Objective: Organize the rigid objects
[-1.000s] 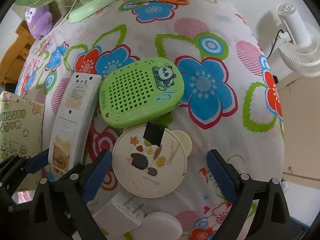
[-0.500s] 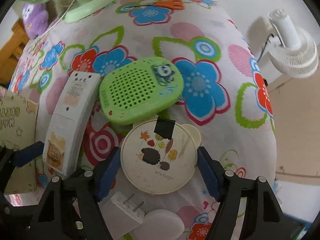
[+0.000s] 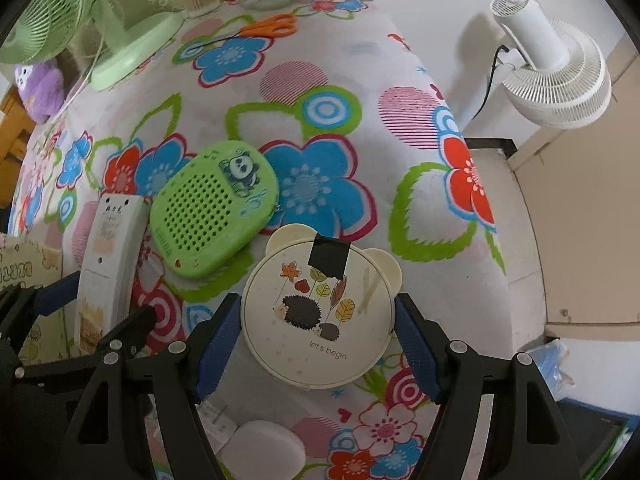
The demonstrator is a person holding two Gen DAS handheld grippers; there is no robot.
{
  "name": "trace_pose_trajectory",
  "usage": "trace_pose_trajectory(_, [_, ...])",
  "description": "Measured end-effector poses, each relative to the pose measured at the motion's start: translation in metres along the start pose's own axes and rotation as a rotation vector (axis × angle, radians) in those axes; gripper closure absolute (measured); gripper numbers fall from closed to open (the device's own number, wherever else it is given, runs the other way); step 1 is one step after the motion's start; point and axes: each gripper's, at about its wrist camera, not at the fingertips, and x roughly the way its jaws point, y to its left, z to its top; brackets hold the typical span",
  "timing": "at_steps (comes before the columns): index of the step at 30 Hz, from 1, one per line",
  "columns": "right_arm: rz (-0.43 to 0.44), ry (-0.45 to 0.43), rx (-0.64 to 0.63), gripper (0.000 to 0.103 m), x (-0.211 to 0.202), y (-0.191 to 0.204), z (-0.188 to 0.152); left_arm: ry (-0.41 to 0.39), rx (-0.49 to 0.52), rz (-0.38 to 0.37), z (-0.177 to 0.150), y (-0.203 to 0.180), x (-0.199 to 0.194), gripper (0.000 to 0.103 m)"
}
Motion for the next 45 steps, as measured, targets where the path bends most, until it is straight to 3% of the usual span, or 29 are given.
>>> trace_pose_trajectory(2, [-0.006,0.003,-0.009,0.026,0.0,0.0,0.0,0.002,-0.017,-0.011,0.005,-0.001,0.0,0.048])
trace_pose_trajectory(9, [0.012,0.033,-0.024,0.026,0.008,0.005,-0.002,-0.006,-0.038,-0.032,0.03,0.016,0.011,0.058])
trace_pose_trajectory(45, [0.018,-0.098,-0.054,0.026,-0.085,0.017,-0.035,-0.11,-0.078,-0.075,-0.03,0.038,-0.079,0.058])
